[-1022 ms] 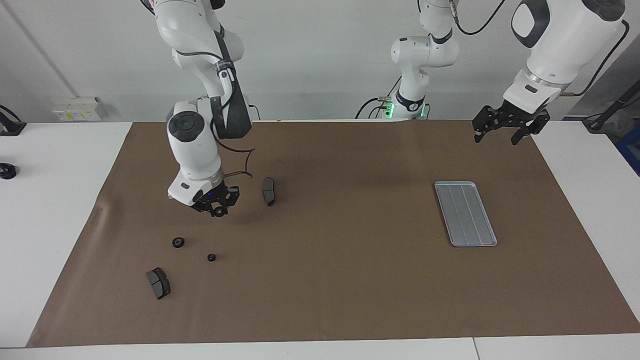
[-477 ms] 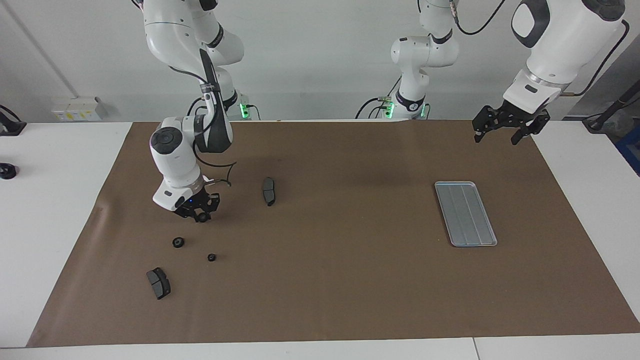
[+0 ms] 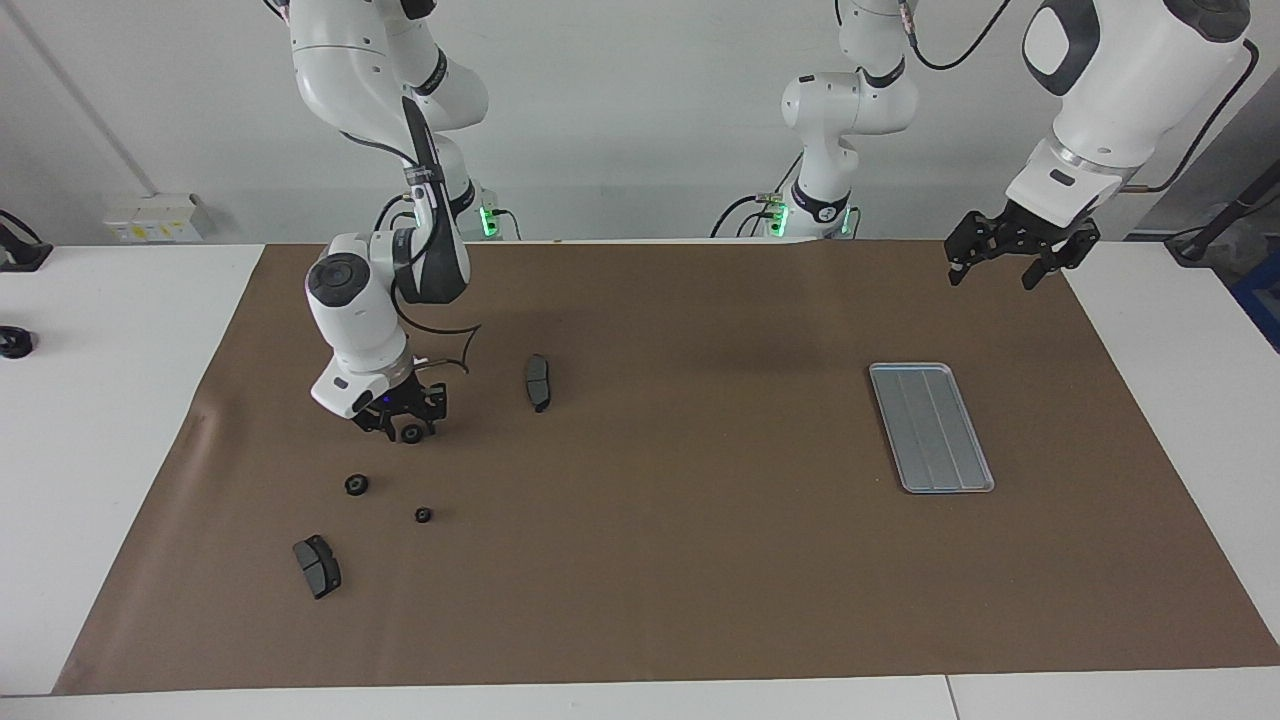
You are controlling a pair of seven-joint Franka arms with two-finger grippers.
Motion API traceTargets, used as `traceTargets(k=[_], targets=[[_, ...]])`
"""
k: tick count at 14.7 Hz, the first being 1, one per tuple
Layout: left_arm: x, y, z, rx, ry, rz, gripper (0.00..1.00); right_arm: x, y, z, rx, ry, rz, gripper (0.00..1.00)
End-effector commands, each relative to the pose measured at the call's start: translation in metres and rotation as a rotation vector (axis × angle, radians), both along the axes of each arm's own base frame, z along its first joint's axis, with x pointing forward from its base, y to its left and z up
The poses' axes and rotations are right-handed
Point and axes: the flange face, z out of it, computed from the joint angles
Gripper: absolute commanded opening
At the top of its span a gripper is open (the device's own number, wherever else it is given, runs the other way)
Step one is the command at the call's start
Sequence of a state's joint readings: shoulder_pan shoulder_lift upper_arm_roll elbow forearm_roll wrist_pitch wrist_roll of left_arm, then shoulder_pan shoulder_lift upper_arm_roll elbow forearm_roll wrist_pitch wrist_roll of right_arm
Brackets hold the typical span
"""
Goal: Place bearing gear from tray to pile
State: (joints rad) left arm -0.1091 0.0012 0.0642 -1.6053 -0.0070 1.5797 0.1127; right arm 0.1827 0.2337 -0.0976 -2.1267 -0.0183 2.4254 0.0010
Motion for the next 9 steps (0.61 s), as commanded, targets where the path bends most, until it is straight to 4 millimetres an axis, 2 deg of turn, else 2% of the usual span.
traceTargets(k=[1, 5, 7, 9], targets=[[-0.006, 0.003, 0.000, -0.017, 0.003, 0.003, 1.00, 0.014, 0.009, 0.046, 0.019, -0.014, -0.072, 1.00], [-0.006, 0.003, 0.000, -0.017, 0.003, 0.003, 1.00, 0.041, -0.012, 0.130, 0.011, 0.025, -0.114, 1.00], [-0.006, 0.003, 0.000, -0.017, 0.003, 0.003, 1.00, 0.036, -0.037, 0.174, 0.016, 0.009, -0.152, 1.00], [-0.006, 0.003, 0.000, -0.017, 0.003, 0.003, 1.00, 0.023, -0.056, 0.208, 0.025, -0.012, -0.182, 1.00]])
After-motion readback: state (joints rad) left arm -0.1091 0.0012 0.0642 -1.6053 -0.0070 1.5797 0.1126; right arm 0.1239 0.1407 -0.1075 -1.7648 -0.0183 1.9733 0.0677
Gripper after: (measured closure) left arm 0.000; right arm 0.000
